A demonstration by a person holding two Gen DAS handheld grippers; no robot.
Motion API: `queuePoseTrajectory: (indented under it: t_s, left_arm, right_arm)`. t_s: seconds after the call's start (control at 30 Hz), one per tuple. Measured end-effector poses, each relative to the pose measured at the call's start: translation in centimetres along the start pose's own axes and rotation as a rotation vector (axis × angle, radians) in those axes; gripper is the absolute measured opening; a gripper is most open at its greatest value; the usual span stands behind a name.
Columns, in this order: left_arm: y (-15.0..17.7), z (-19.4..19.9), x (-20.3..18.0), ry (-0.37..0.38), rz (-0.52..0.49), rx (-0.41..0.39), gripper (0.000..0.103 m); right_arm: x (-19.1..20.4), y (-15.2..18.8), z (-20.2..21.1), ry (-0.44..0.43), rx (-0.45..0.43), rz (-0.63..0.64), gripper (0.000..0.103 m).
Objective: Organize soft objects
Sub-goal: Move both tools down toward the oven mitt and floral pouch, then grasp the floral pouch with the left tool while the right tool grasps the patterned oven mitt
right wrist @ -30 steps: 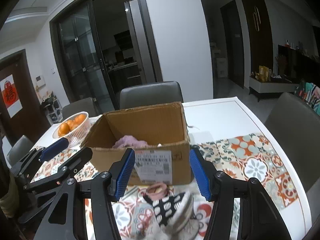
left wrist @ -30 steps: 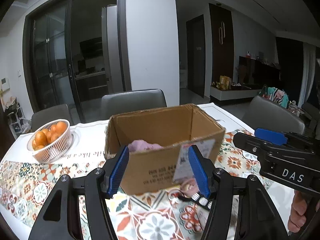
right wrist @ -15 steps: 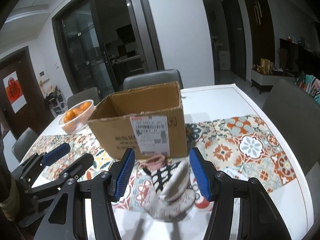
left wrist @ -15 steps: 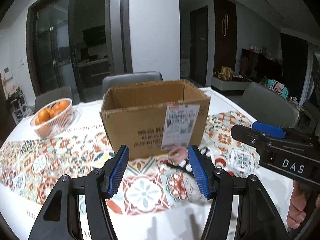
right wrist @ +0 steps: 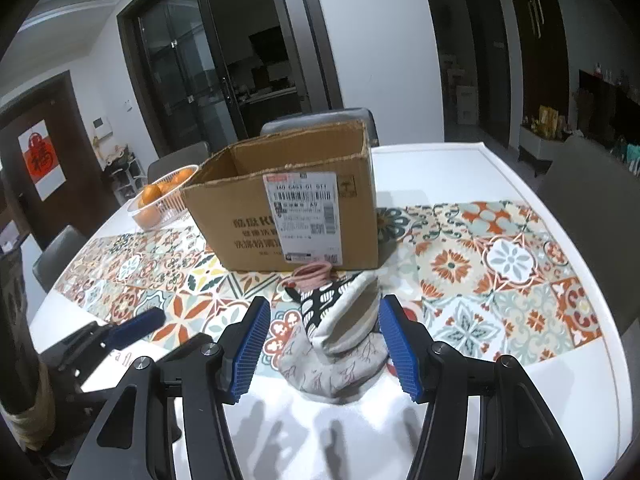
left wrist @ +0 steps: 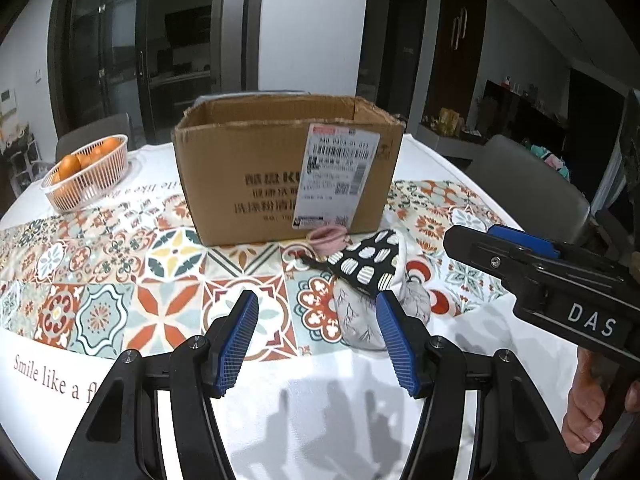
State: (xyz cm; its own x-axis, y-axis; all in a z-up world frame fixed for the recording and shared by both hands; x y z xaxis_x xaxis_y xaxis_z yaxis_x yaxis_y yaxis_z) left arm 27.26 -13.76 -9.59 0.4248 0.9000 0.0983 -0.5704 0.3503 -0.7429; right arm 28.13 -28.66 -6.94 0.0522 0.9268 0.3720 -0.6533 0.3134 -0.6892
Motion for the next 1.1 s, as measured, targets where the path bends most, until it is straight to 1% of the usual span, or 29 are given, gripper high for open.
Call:
queuePoseTrajectory:
  t_s: [0.13, 0.33, 0.4, 0.53, 0.6, 0.7, 0.77, 0.83, 0.97, 1.1]
  left_arm:
    - [0.7, -1.1, -0.5, 0.023, 0.006, 0.026, 0.059]
    - [1.4, -2.8, -1.4, 0.063, 0.007, 0.059, 0.055]
    - [1.6, -3.3, -1.6, 0.076, 0.012, 0.069, 0.053]
    - [2.0, -4.2, -2.0, 0.106, 0.022, 0.088, 0.052]
    - [2.0, -4.6, -2.2, 0.119, 0.028, 0.095, 0.050]
    - [2.1, -5.4, -2.5, 0.144, 0.042, 0.107, 0.047]
    - [2.2, -5.8, -2.5, 0.159, 0.055, 0.115, 0.045]
    - [2.3, -6.3, -2.6, 0.173, 0.066, 0.120, 0.045]
    - [2.2, -7.4, -2.8, 0.188, 0.070, 0.136, 0.041]
    - [2.3, -8.4, -2.9, 0.222, 0.099, 0.159, 0.035]
  right_arm:
    - [-0.3, 0.7, -0.8, -0.008, 0.028, -0.004, 0.058]
    - [-0.7, 1.5, -2.4, -0.029, 0.083, -0.022, 0.058]
    - [-0.7, 1.7, -2.9, -0.029, 0.096, -0.020, 0.058]
    - [-0.7, 2.0, -3.9, -0.030, 0.117, -0.016, 0.057]
    - [-0.7, 2.0, -4.5, -0.028, 0.128, -0.016, 0.057]
    - [-0.7, 2.1, -5.3, -0.028, 0.147, -0.013, 0.051]
    - [-0.8, 2.1, -5.8, -0.024, 0.155, -0.011, 0.051]
    - [-0.9, 2.2, -6.3, -0.024, 0.166, -0.007, 0.048]
    - [-0.9, 2.2, -7.3, -0.018, 0.190, 0.006, 0.046]
    - [-0.9, 2.4, -8.3, -0.023, 0.219, 0.011, 0.041]
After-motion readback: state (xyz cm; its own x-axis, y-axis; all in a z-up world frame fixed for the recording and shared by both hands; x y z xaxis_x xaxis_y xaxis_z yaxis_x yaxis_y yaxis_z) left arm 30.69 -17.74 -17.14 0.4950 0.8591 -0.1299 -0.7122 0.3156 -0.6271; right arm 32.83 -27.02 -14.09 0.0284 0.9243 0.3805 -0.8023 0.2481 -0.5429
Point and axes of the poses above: each gripper's, at about its wrist camera, not at the fingertips, and z roughly against the way its jaws point, x to its left, y to its underside, the point moved 7 cm from there along -z, roughly the way its jaws point, and after that the axes turned 13 degrees about -z, right-handed, at the moved point
